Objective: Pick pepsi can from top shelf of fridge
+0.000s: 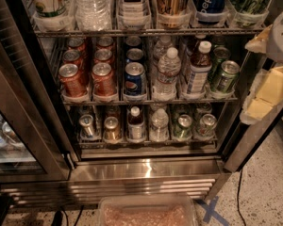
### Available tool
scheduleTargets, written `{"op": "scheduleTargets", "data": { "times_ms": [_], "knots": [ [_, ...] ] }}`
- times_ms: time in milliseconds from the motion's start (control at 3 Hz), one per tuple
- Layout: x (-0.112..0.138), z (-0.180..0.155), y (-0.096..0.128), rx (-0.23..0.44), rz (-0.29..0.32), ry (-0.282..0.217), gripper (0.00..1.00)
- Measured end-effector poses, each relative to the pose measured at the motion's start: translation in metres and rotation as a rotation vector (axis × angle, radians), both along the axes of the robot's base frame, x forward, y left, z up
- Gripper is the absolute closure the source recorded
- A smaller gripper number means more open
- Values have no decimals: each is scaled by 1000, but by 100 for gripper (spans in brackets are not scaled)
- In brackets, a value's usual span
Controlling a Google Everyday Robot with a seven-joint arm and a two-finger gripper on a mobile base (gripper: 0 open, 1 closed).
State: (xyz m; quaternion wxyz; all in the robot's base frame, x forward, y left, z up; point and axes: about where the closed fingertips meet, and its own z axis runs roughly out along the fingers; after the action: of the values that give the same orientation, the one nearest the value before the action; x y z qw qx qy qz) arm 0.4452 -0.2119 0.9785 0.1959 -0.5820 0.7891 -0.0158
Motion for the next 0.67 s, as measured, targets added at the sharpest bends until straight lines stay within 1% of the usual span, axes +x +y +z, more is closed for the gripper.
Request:
{"op": "scheduleTargets", "data": {
  "times_ms": [333, 667],
  "knots": [
    [11, 16, 7, 126, -24, -111, 0],
    [28, 35, 9, 215, -81, -238, 0]
  ]
}}
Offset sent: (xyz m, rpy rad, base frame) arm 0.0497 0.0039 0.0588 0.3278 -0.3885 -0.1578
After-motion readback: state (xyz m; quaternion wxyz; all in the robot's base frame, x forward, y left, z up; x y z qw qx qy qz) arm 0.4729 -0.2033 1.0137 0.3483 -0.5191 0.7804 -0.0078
